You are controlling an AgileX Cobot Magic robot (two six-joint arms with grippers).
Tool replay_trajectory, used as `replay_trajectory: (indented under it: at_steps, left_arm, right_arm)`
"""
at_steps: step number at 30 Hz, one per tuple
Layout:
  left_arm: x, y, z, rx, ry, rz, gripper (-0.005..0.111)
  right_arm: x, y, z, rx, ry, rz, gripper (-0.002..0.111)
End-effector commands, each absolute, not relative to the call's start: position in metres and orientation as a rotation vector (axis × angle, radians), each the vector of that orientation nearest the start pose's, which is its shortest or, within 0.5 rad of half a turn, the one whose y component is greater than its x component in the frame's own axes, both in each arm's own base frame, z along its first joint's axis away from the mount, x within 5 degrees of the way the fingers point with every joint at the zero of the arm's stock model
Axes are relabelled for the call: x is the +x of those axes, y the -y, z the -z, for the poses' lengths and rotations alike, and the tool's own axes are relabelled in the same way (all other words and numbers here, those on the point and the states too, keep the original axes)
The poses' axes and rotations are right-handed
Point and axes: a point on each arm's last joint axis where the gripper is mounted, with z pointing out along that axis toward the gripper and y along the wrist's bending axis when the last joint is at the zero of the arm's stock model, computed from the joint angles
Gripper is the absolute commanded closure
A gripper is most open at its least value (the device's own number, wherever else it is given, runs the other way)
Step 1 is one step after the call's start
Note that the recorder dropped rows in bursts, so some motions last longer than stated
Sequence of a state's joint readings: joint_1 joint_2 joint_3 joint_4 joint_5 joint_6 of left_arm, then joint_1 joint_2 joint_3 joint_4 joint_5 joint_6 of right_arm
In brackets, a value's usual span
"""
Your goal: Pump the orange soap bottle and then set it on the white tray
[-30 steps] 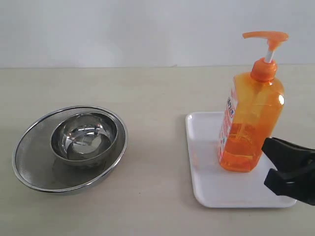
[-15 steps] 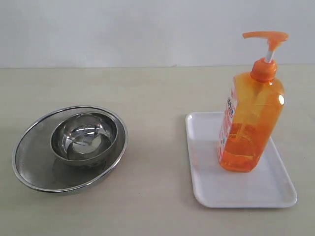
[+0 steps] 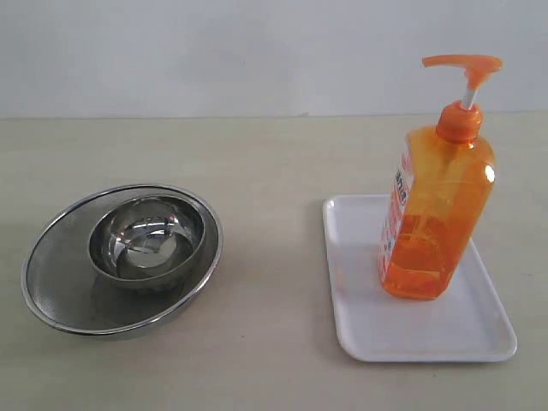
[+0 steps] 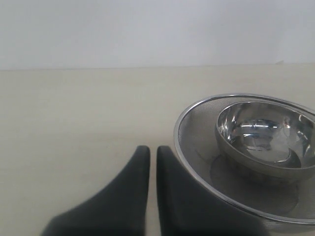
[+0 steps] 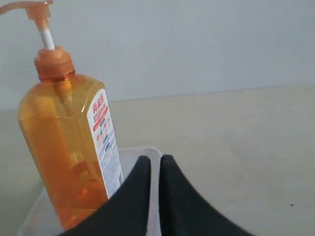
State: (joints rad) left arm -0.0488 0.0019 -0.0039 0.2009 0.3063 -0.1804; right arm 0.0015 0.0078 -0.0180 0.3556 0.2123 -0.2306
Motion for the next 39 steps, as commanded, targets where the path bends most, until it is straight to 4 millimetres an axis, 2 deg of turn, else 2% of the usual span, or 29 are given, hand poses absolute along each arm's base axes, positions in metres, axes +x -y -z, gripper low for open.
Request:
replay_trajectory:
  at_steps: [1, 5, 9, 39]
  left_arm:
    - [0.0546, -0.0026, -0.1866, 0.004, -1.778, -0.017, 0.102]
    - [0.0546, -0.0026, -0.1866, 0.004, -1.778, -0.017, 0.102]
    - [0.0546, -0.0026, -0.1866, 0.004, -1.778, -0.017, 0.102]
    - [0.0546, -0.0026, -0.1866, 0.004, -1.778, -0.017, 0.102]
  right_arm:
    - [0.0540, -0.0037, -0.1845, 0.049, -1.802, -0.098, 0.106]
    - [0.0539, 0.0008, -0.1840, 0.088, -1.805, -0.056, 0.106]
    - [0.0540, 0.0008, -0.1841, -0.066, -1.805, 0.065, 0.106]
    - [0.0538, 0.0003, -0.1836, -0.065, -1.810, 0.057, 0.106]
